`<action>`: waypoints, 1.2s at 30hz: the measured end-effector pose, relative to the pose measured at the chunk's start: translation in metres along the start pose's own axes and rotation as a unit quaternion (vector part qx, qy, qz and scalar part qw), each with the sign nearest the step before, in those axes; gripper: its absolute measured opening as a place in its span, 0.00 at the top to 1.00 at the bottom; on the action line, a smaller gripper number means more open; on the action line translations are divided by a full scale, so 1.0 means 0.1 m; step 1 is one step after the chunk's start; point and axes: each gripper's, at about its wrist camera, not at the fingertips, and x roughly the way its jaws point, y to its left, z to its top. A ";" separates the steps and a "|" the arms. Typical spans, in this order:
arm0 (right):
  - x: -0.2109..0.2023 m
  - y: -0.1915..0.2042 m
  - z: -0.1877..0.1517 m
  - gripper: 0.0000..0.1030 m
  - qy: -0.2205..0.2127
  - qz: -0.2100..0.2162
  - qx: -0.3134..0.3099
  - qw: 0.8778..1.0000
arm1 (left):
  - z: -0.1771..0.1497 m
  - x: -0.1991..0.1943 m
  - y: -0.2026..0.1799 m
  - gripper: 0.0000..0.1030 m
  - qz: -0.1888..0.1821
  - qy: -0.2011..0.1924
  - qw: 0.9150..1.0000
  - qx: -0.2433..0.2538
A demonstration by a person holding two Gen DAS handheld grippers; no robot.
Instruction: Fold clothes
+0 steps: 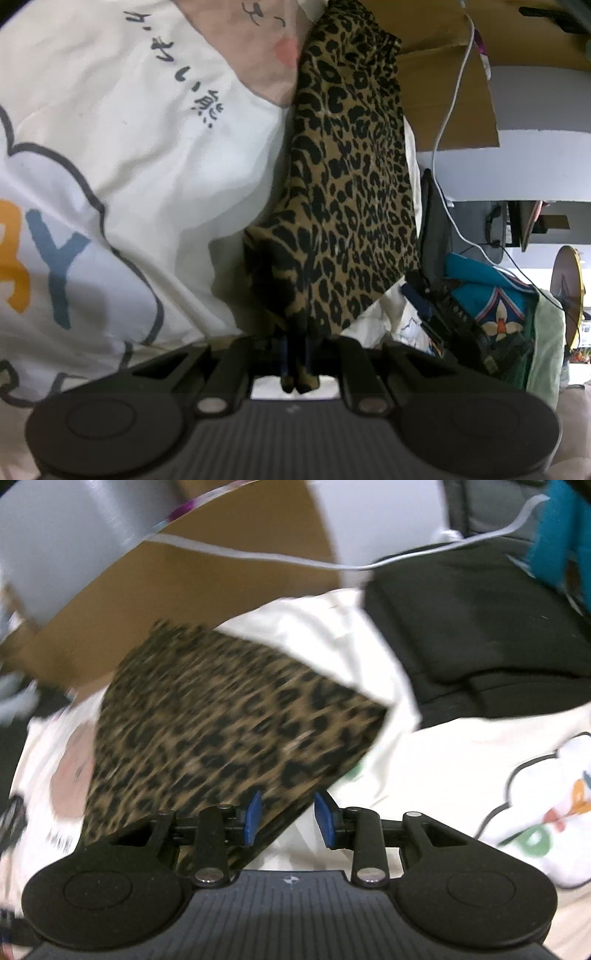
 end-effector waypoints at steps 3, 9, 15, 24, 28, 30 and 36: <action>0.10 -0.18 0.08 0.62 0.004 0.004 0.043 0.999 | 0.01 0.01 0.01 0.92 0.004 0.003 1.000 -0.001; 0.27 -0.43 0.11 0.62 0.012 0.016 0.115 0.993 | 0.02 0.03 0.01 0.91 0.011 0.008 1.000 0.000; 0.46 -0.68 0.23 0.63 0.020 0.067 0.192 0.979 | 0.03 0.08 0.01 0.91 0.019 0.008 1.000 0.001; 0.55 -0.76 0.28 0.80 0.024 0.102 0.212 0.972 | 0.00 0.05 -0.01 0.92 0.026 0.004 1.000 0.014; 0.47 -0.69 0.34 0.95 0.020 0.107 0.176 0.978 | 0.01 -0.02 -0.10 0.92 0.022 0.000 0.999 0.025; 0.38 -0.63 0.37 0.96 0.012 0.110 0.167 0.980 | 0.02 -0.11 -0.13 0.92 0.017 -0.004 0.999 0.031; 0.14 -0.47 0.36 0.96 -0.004 0.113 0.147 0.983 | 0.03 -0.39 -0.19 0.92 0.021 -0.027 0.999 0.038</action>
